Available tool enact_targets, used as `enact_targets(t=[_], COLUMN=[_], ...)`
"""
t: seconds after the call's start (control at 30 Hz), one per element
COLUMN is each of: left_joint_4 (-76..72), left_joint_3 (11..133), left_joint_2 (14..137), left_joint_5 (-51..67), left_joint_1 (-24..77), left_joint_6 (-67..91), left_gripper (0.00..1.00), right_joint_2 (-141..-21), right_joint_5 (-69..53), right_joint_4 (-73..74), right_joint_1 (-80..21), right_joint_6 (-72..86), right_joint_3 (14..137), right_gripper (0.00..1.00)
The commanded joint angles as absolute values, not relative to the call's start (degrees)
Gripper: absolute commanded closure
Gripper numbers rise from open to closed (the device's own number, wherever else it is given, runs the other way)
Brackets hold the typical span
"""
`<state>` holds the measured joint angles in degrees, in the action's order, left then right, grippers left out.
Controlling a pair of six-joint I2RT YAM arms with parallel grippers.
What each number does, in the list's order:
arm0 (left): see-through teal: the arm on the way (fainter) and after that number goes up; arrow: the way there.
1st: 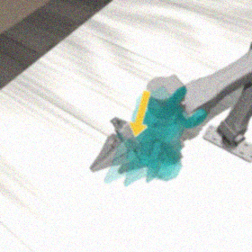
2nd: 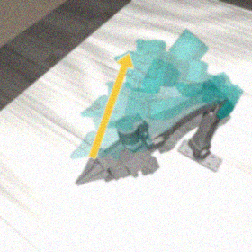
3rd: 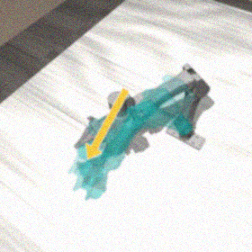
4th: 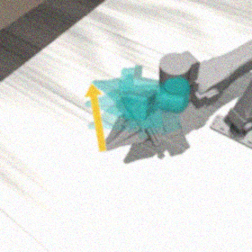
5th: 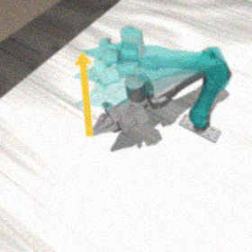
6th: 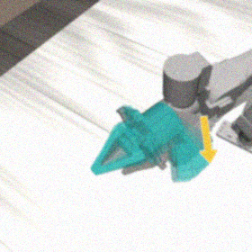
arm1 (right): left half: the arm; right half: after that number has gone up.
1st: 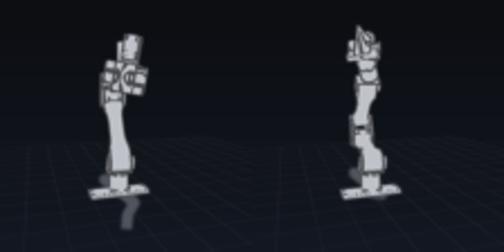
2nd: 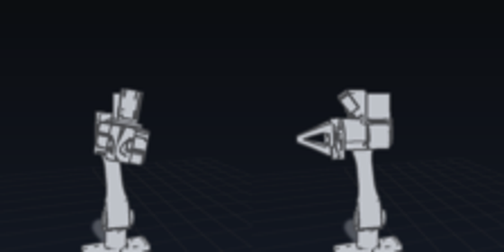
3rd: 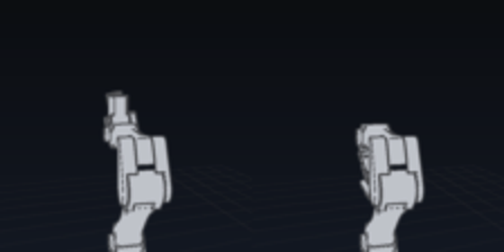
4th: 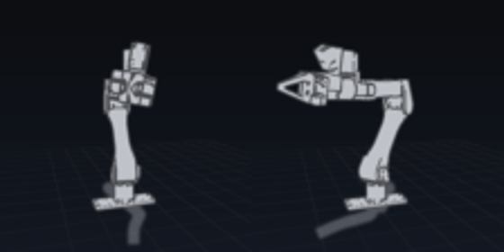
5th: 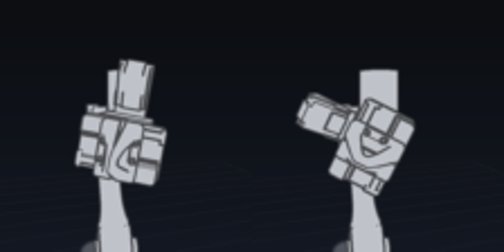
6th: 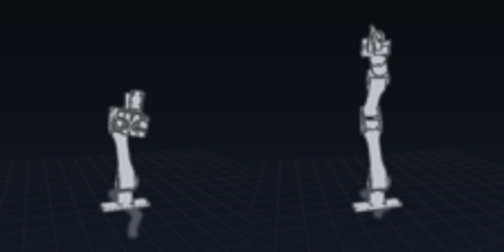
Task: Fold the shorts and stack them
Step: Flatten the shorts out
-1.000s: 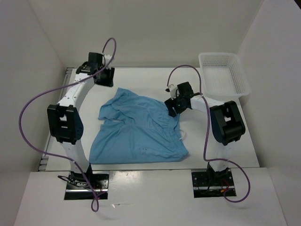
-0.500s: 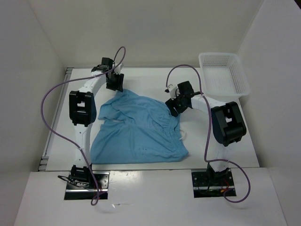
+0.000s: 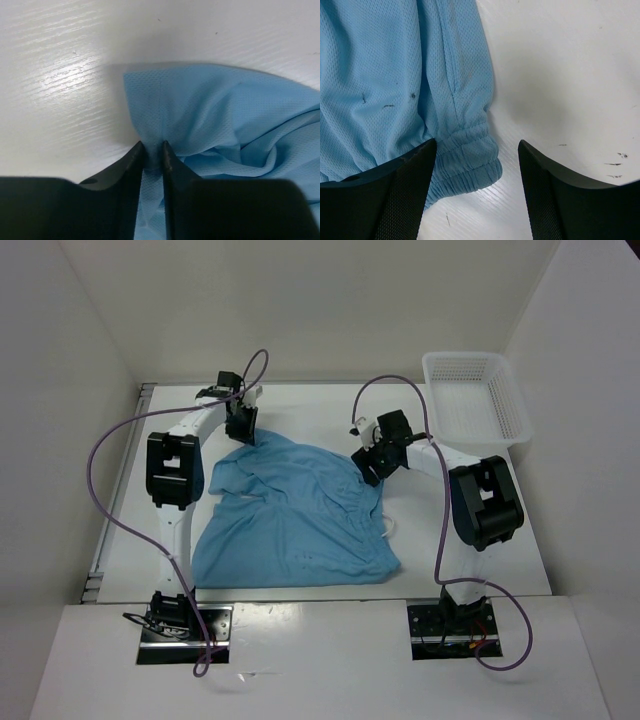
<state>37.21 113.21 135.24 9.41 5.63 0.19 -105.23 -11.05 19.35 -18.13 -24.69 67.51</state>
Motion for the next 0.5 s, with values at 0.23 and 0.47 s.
enact_targets(t=[0.23, 0.47], left_joint_4=[38.8, 38.3], left_joint_3=[117.1, 118.3], left_joint_2=[135.0, 130.9], left_joint_5=[9.8, 8.4], left_joint_1=[5.8, 5.8], left_joint_6=[0.0, 0.0], left_gripper=[1.0, 1.0], right_joint_2=[-103.0, -104.9], right_joint_5=[-8.9, -8.3], right_joint_4=[24.8, 24.1], right_joint_1=[-20.2, -20.8], right_joint_6=[-37.6, -39.1], right_joint_3=[70.8, 69.6], right_gripper=[0.34, 0.78])
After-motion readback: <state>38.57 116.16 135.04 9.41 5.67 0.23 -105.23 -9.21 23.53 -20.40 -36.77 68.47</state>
